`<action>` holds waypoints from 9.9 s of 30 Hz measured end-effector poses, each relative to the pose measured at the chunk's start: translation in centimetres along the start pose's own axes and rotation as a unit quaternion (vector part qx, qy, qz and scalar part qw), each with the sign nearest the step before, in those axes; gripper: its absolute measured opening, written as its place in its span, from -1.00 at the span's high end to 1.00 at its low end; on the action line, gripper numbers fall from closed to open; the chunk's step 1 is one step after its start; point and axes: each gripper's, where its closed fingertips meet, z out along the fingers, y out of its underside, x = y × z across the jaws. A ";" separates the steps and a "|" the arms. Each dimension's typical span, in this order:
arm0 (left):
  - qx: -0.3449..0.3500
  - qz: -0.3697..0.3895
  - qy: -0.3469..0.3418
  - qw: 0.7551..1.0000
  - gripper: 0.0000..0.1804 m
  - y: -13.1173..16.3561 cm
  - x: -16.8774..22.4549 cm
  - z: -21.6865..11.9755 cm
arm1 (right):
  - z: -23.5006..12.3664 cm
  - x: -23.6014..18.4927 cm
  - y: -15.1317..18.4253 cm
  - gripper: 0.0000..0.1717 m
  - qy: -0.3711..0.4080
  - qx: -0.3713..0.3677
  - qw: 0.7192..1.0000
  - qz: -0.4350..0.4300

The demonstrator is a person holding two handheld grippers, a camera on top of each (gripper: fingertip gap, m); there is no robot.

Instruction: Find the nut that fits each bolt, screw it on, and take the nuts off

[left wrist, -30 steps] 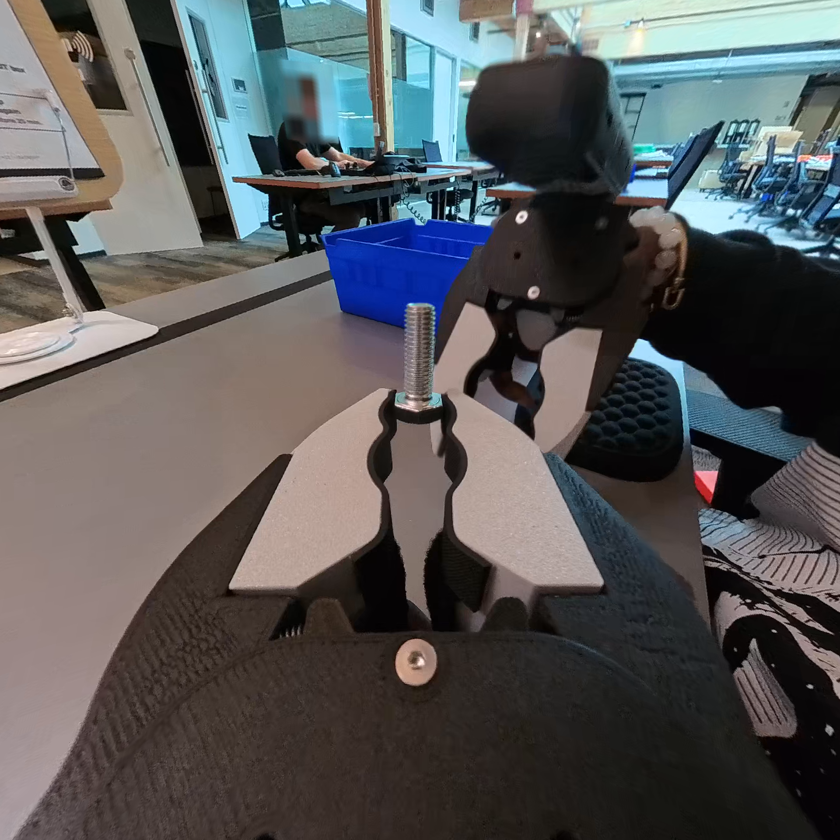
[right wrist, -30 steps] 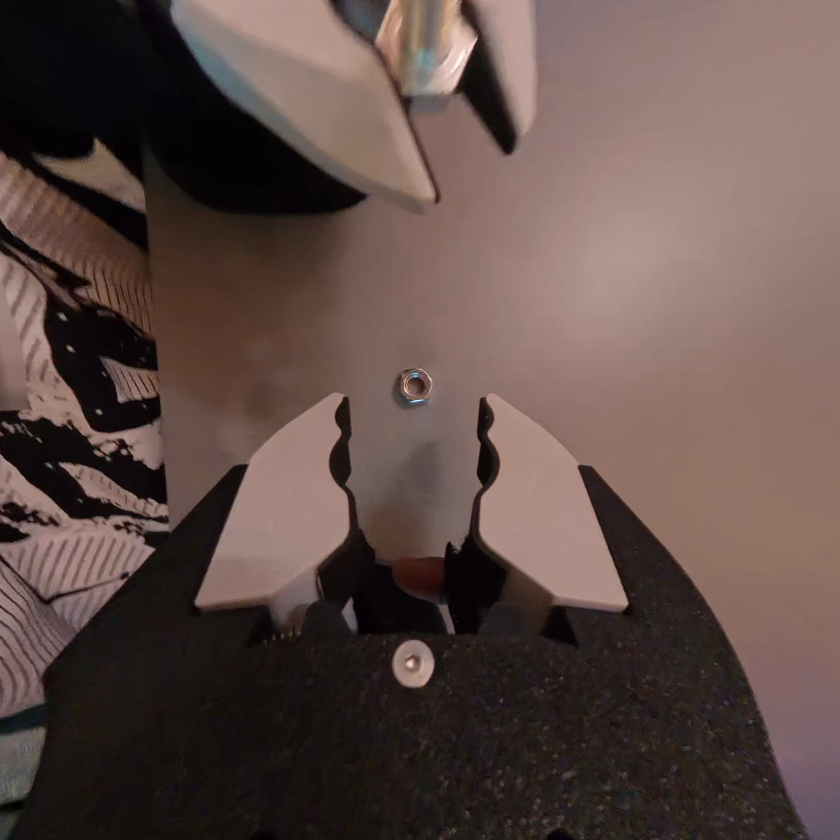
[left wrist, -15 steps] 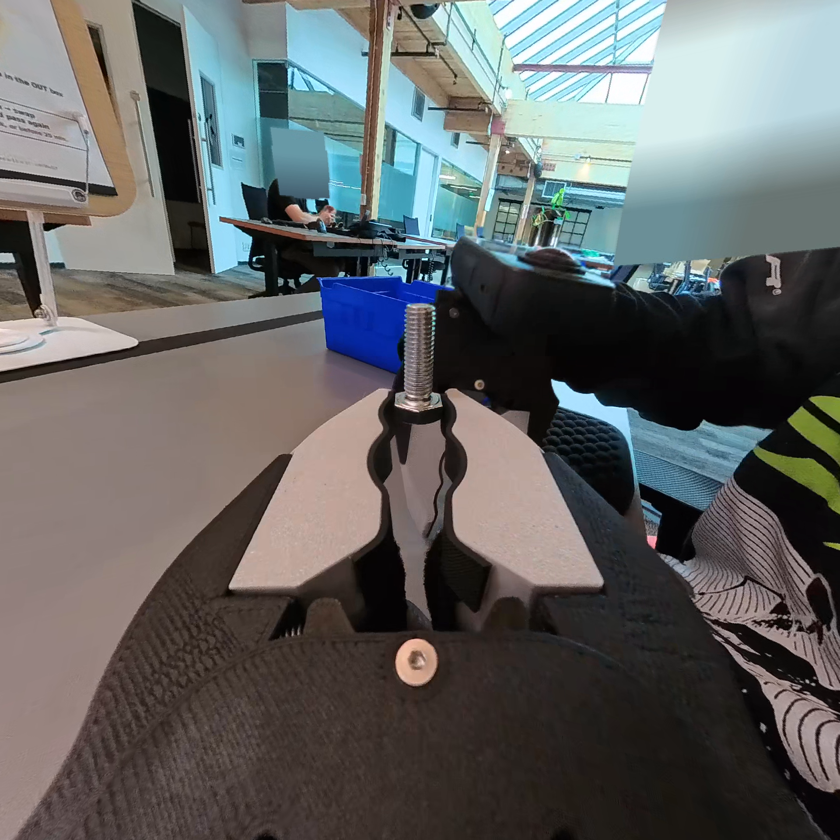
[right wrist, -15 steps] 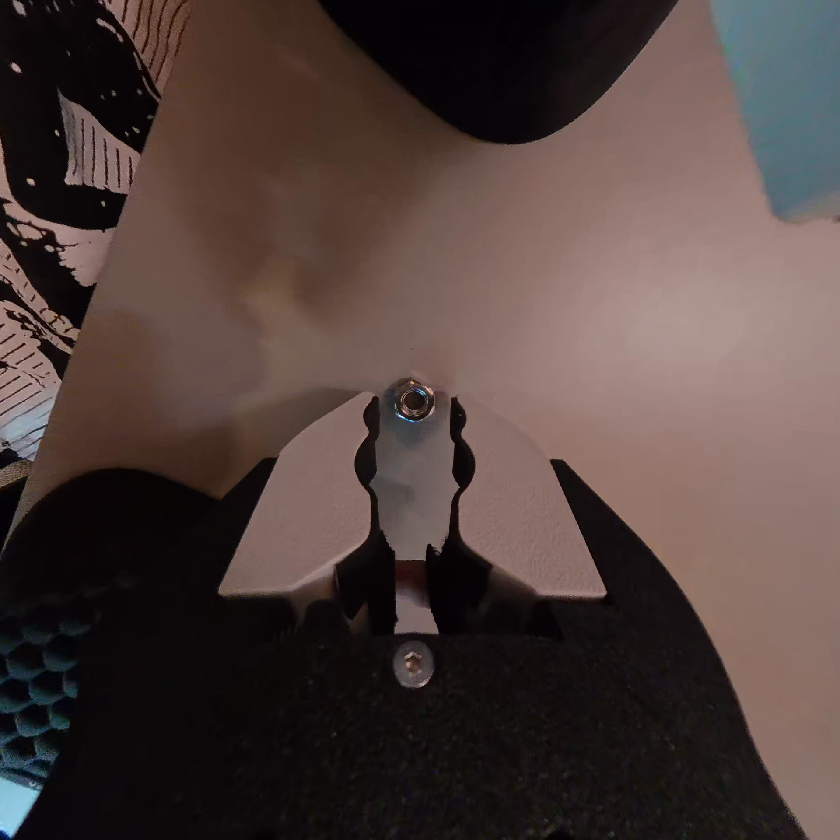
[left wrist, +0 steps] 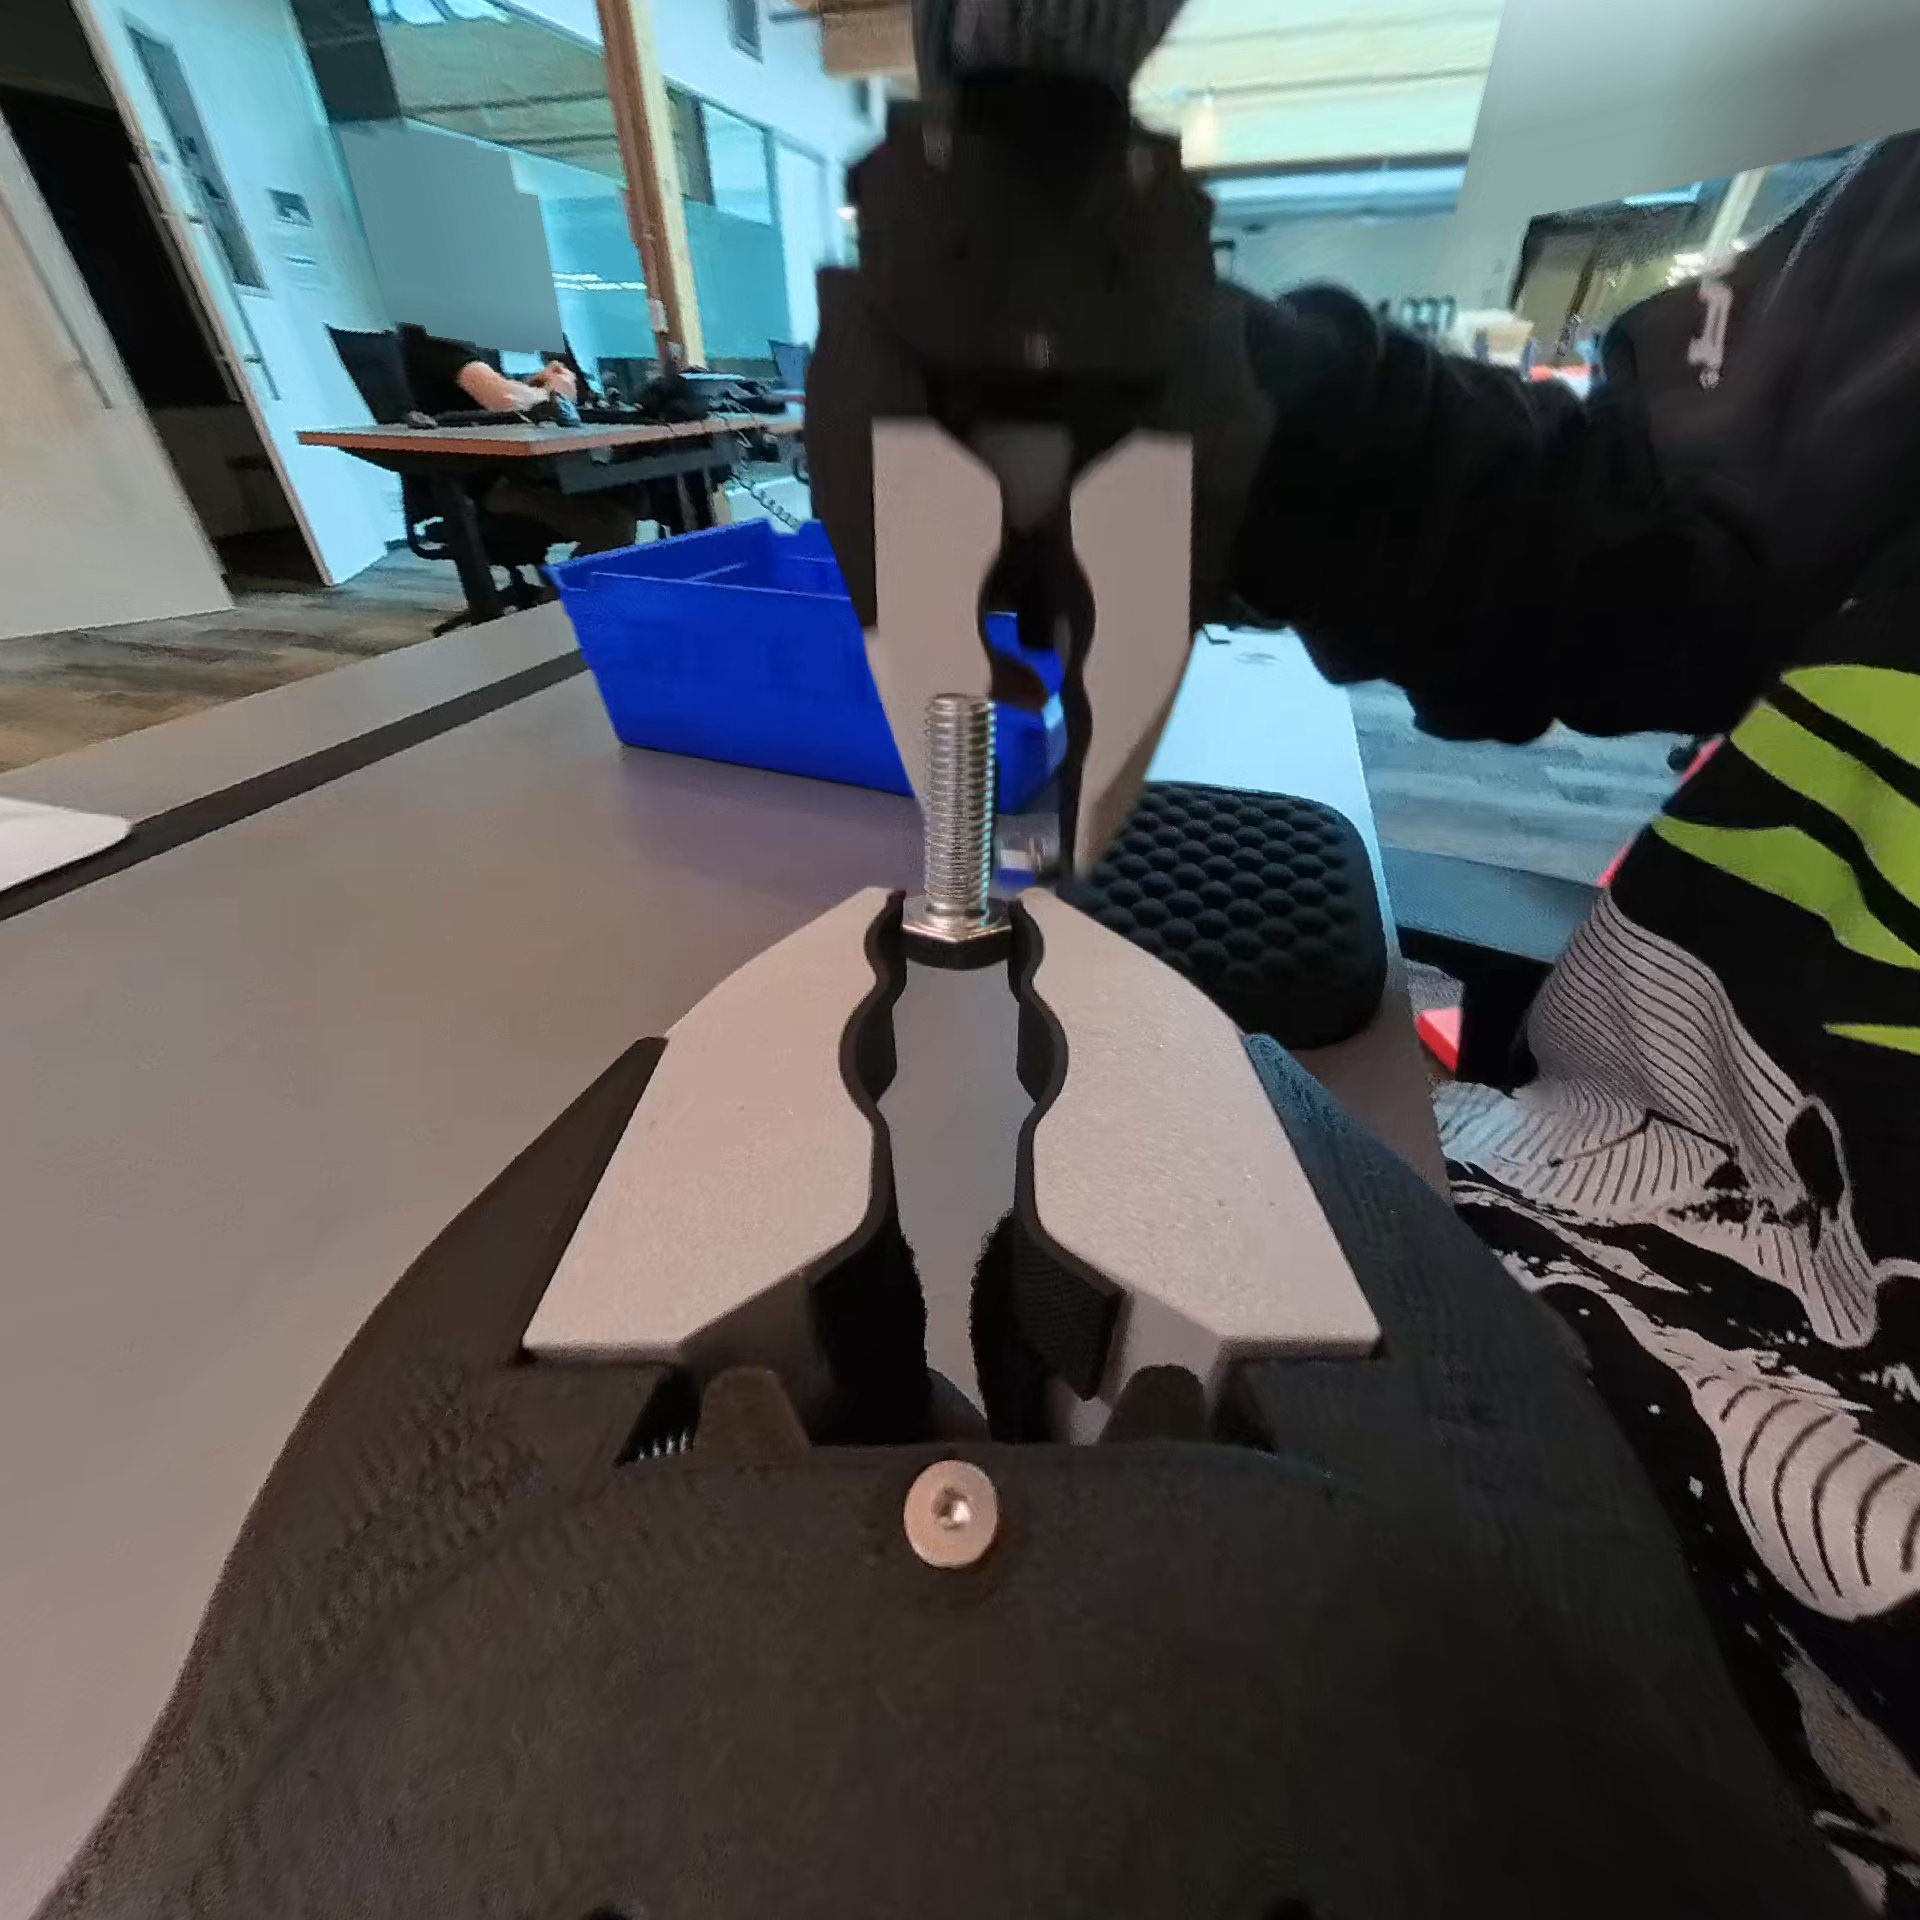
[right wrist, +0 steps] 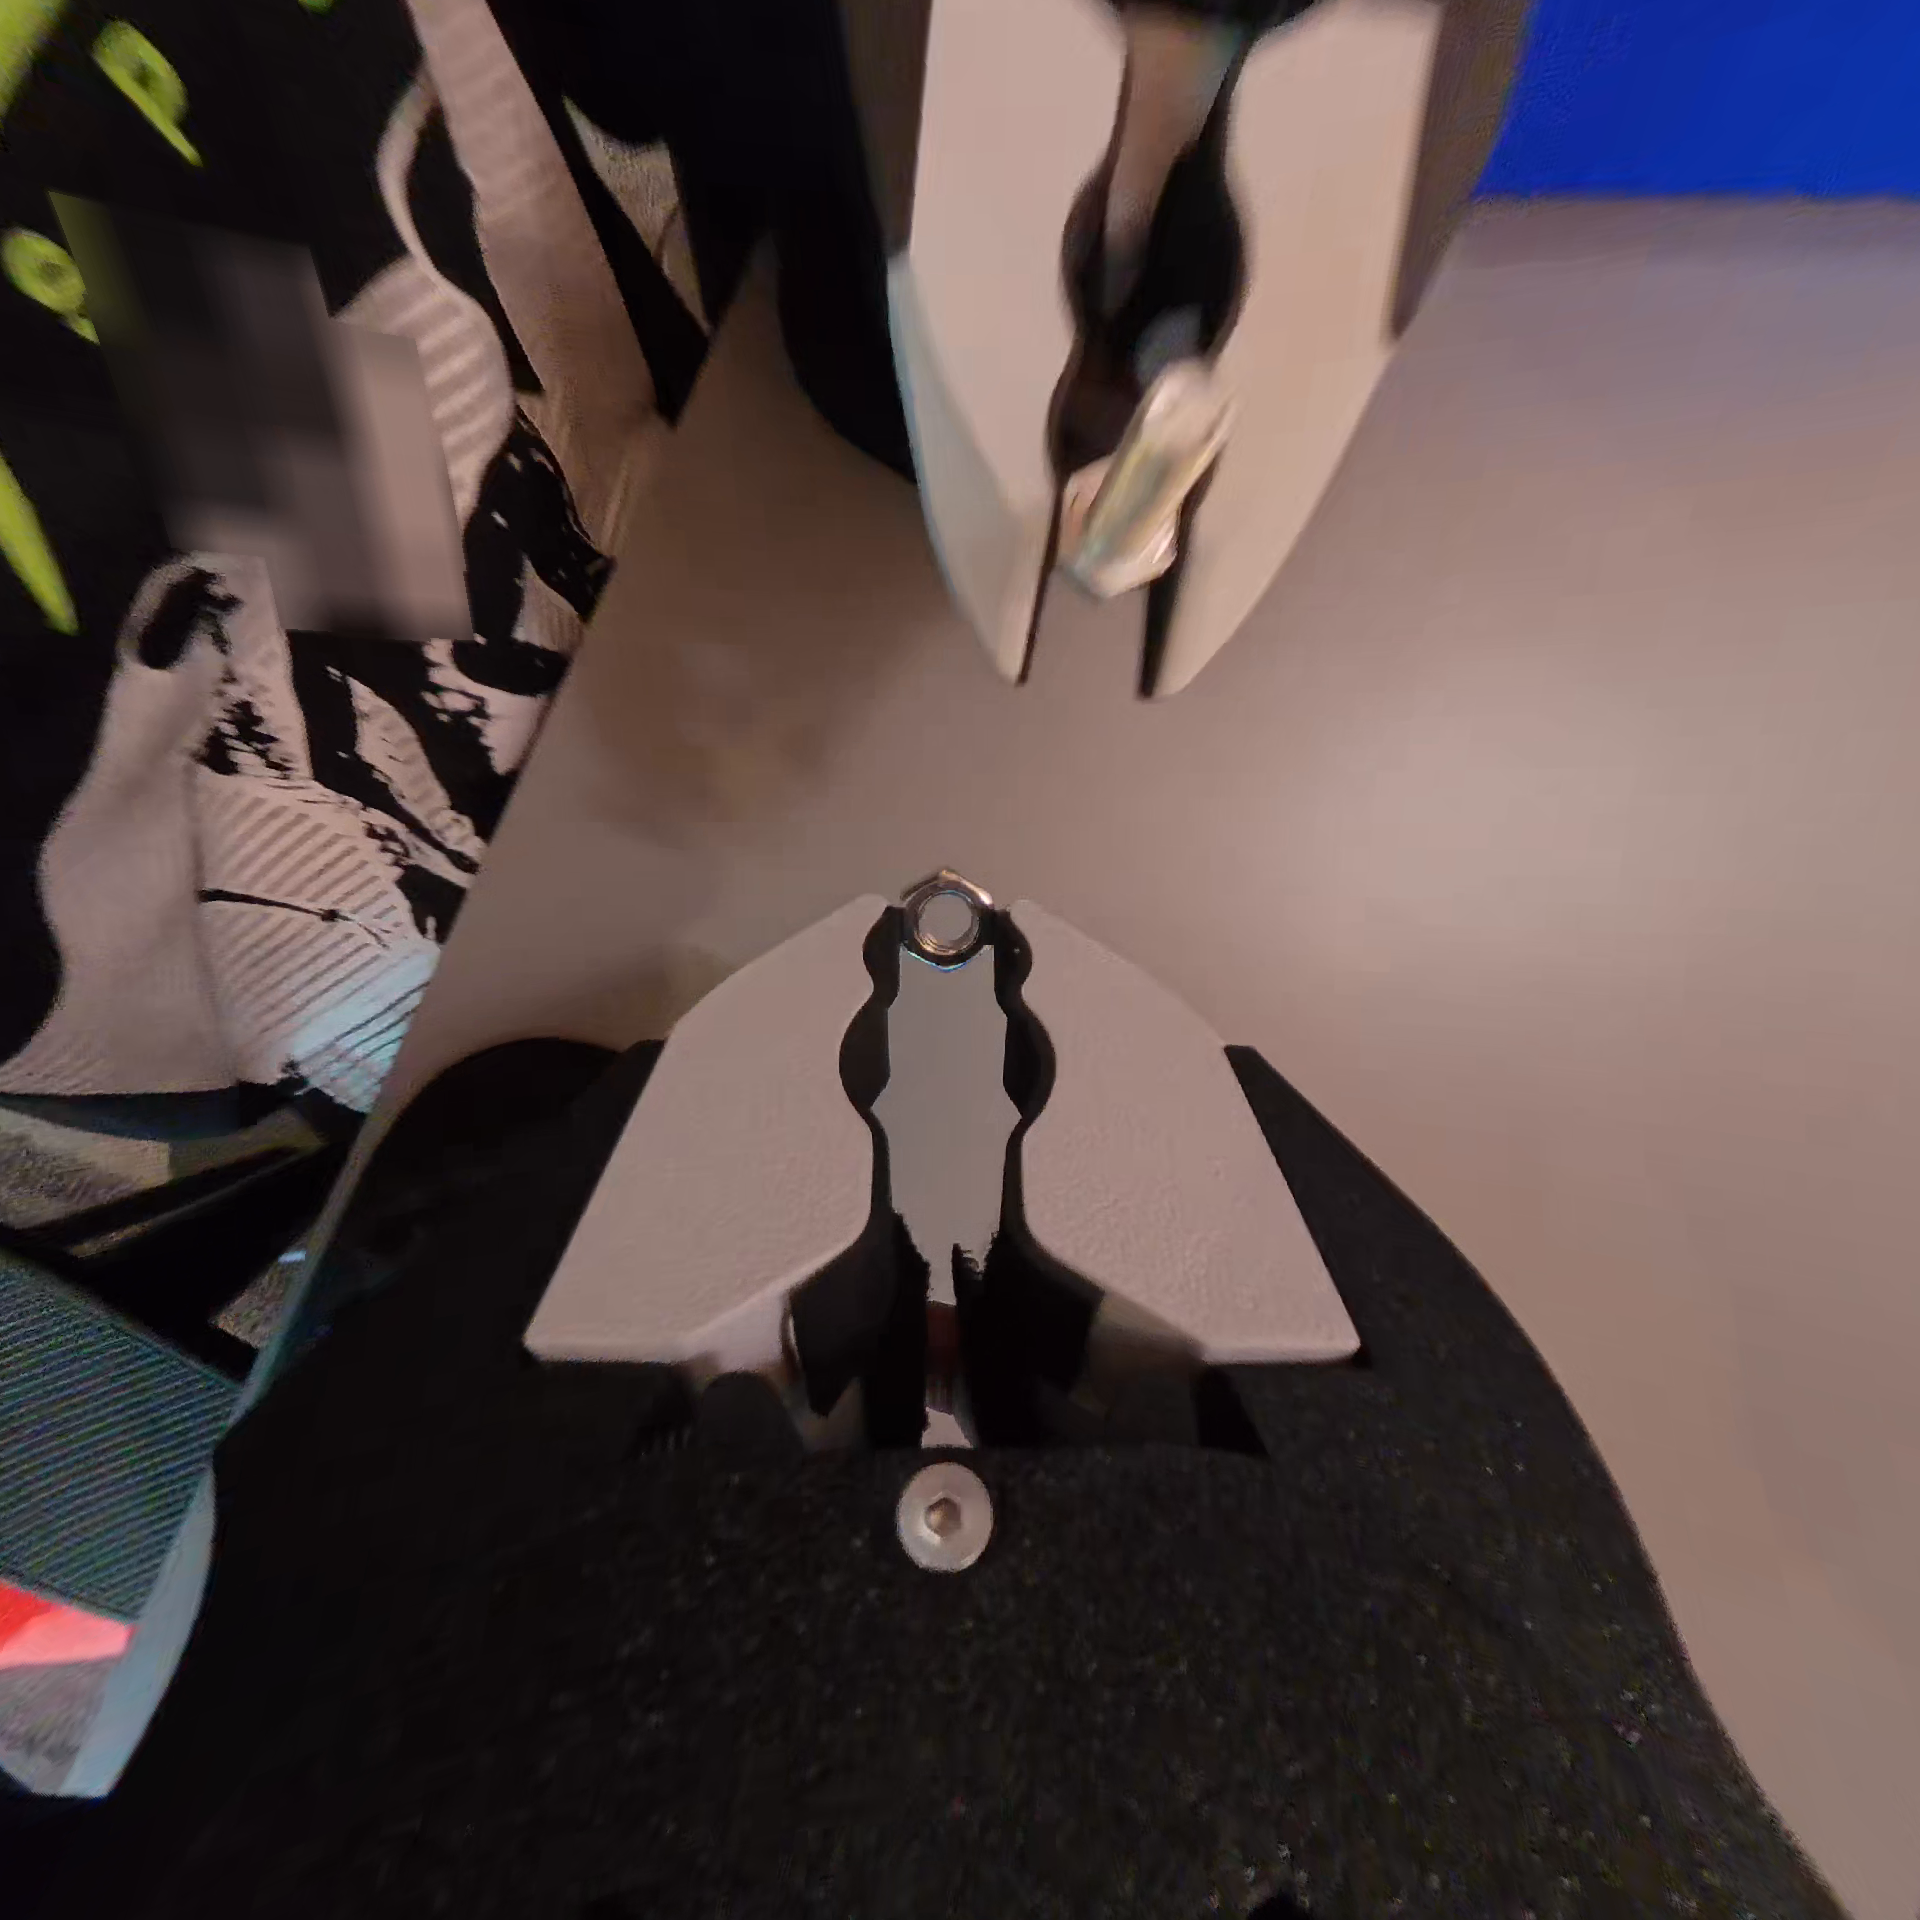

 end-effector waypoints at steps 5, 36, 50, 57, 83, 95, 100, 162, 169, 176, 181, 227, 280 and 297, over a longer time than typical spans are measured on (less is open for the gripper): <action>-0.019 0.013 0.045 0.999 0.79 0.2 2.1 1.2 | -5.1 -0.6 -3.5 0.80 0.017 0.034 0.999 -0.038; -0.010 -0.014 0.167 0.986 0.79 0.4 5.6 1.3 | -2.4 -2.8 -6.6 0.80 -0.119 -0.045 0.971 -0.201; -0.020 -0.034 0.062 0.997 0.80 0.6 3.2 2.0 | -2.6 -0.7 -5.6 0.80 -0.081 -0.077 0.988 -0.108; -0.034 -0.021 -0.058 0.998 0.79 1.0 0.7 2.3 | -2.6 1.1 -4.7 0.80 -0.023 -0.121 0.992 -0.009; -0.016 -0.034 -0.067 0.997 0.79 0.6 0.2 2.0 | -3.1 2.0 -5.7 0.40 0.037 0.029 0.996 0.082; -0.012 -0.041 -0.084 0.996 0.79 0.6 -0.3 1.9 | -3.4 2.2 -6.4 0.27 0.185 0.426 0.856 0.227; -0.011 -0.044 -0.099 0.994 0.79 0.6 -0.8 1.8 | -3.3 1.9 -6.2 0.30 0.201 0.435 0.846 0.235; -0.082 0.024 -0.194 0.977 0.80 2.3 -2.1 2.5 | 0.8 3.1 -4.4 0.89 0.298 0.047 0.930 0.209; -0.009 -0.031 -0.174 0.984 0.79 0.5 -2.6 1.1 | -2.7 0.7 -4.4 0.91 0.213 0.220 0.904 0.298; 0.077 -0.043 -0.195 0.977 0.79 -1.7 -4.8 -2.5 | 4.2 -2.3 2.2 0.90 0.010 0.154 0.888 0.432; 0.082 -0.037 -0.181 0.979 0.79 -1.7 -4.4 -2.2 | 5.9 -2.2 3.8 0.90 -0.042 0.096 0.883 0.457; 0.073 -0.026 -0.125 0.989 0.79 -1.4 -3.1 -1.6 | 5.2 -2.3 7.0 0.67 -0.150 -0.181 0.913 -0.334; 0.011 -0.052 0.111 0.992 0.80 0.0 4.2 1.8 | -2.7 -1.4 -6.0 0.80 -0.167 -0.151 0.939 -0.262; -0.041 -0.037 -0.152 0.987 0.79 1.5 -1.2 2.2 | -2.0 2.9 -3.8 0.79 0.036 -0.216 0.964 0.152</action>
